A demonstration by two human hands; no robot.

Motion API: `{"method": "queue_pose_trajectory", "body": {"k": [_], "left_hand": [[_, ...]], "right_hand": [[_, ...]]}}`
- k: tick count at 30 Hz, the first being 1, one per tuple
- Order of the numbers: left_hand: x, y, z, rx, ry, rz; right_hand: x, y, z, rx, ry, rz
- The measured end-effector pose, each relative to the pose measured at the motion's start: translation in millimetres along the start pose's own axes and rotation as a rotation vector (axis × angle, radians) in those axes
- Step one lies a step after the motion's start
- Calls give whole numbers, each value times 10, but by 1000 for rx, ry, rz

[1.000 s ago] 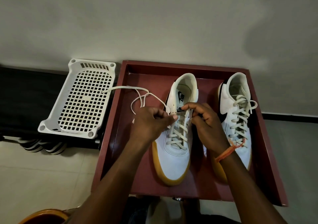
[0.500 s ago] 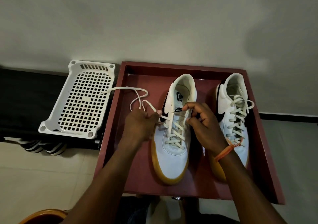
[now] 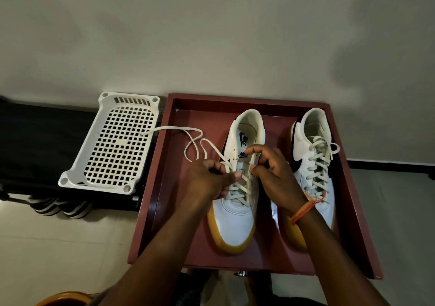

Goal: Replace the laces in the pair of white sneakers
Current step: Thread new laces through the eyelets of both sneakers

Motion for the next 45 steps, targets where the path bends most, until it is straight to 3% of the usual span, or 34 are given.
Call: {"method": "queue_pose_trajectory", "body": {"k": [4,8,13,16,18,21,23,26,32,37,39,42,45], "left_hand": [[18,-138,-258,-205,-20,-40],[-139,-339,-562,-505,114,9],[-397,-368,-485,-609,293,187],[-457,-394,-449,-661,387,224],[-413,-382,-449,-682,423,159],[-172,-360,-565,-822,645,-213],[82,-298,-623,-774,687,-439],[432,-154,-609,-592,739,-612],[709,1,-365,-240,812,-639],[716,13,-222,-202,903,-566],[651,0,-247,-266,900,-561],[512,-21,-347,-460,882,-541],[489,38,-431,-481,897,-523]], "right_hand": [[39,-9,29,-53,94,-49],[107,-7,192,-154,379,-181],[35,-60,331,-356,725,121],[129,-47,343,-357,783,95],[196,-26,331,-397,938,51],[362,14,248,-431,1152,-35],[504,18,189,-433,1185,-98],[672,3,51,-463,1188,-187],[892,-13,-177,-480,1190,-285],[1231,-56,-354,-427,1256,-471],[1303,-62,-396,-400,1248,-513],[1178,-30,-322,-392,1235,-440],[935,2,-166,-369,1240,-304]]}}
Point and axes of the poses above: each hand's wrist, its own y-axis towards the middle knuckle, its own x-axis out of the back of the hand, z = x × y, the point moved 6 cm from there along y, towards the middle knuckle, and after that the axes turned 6 degrees about x, right-handed, at the moved point
